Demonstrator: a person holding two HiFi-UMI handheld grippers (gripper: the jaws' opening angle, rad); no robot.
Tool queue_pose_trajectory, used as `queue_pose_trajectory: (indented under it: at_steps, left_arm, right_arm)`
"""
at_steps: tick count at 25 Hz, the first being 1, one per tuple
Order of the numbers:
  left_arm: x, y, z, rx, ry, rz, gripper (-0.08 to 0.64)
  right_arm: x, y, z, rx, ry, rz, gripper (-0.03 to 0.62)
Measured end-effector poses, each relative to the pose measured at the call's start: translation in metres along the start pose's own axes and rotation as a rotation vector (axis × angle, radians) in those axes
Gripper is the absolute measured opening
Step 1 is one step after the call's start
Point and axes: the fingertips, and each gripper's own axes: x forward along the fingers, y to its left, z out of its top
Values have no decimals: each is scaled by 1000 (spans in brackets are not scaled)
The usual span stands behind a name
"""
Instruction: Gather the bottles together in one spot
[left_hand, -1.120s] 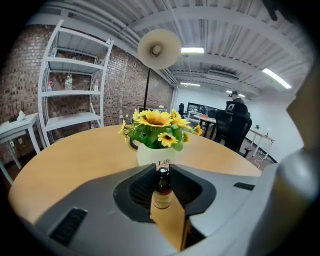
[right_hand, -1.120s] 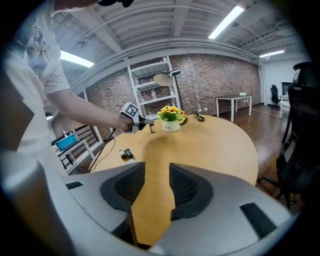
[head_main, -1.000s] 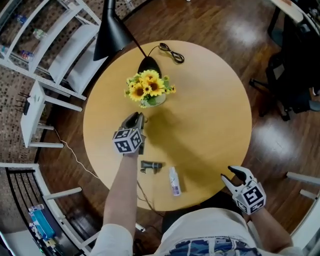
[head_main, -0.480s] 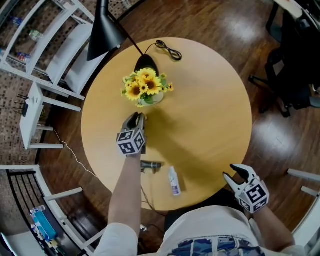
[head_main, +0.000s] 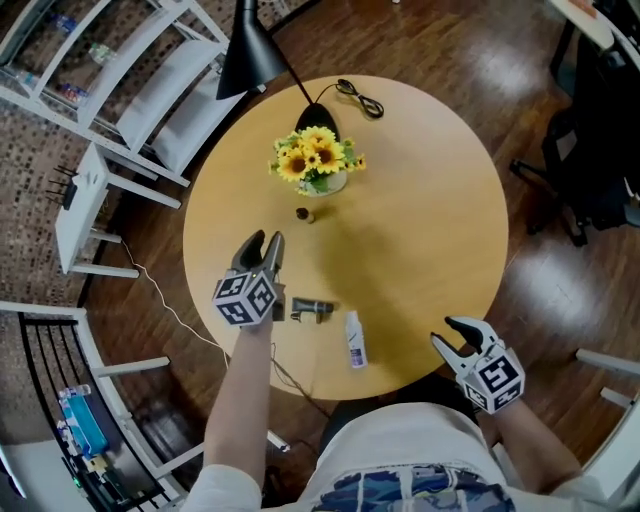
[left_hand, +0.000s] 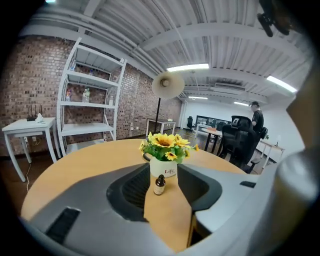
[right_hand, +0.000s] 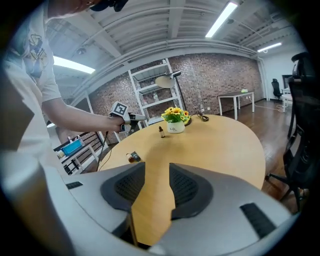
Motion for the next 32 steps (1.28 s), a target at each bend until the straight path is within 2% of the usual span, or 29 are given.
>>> queue_pose_trajectory:
  at_steps: [4,9,11,13,17,21,27,32]
  left_arm:
    - [-83,-17,-9,-10,35,-5,176]
    - [-195,-52,-40,-92,33,-67,176]
    - [-238,-73,-61,-106,26,-121,176]
    - [-281,-89,-88,-89,45,-146,176]
    - [-353,-90,-142,-154,107,-117,176]
    - [-403,-72,-188,-173,150,-81,176]
    - [-451,-63,-232,-119,199,-121,178]
    - [-474,-59,-242,-127,194,-129,178]
  right_arm:
    - [4,32,5,-27,-25,46,176]
    - [-5,84,6,-74,-39,57,176]
    - [-8,104,0,-103,-42,48,176]
    - [-12,127,-9,-121,-44,42,176]
    - [-21,179,-26,-146,-23,29,176]
    - [-32,229,-44,-160,-23,4,176]
    - [-42,283,-86,-166,28,-39,176]
    - [-25,306,-88,-284,55,-24,176]
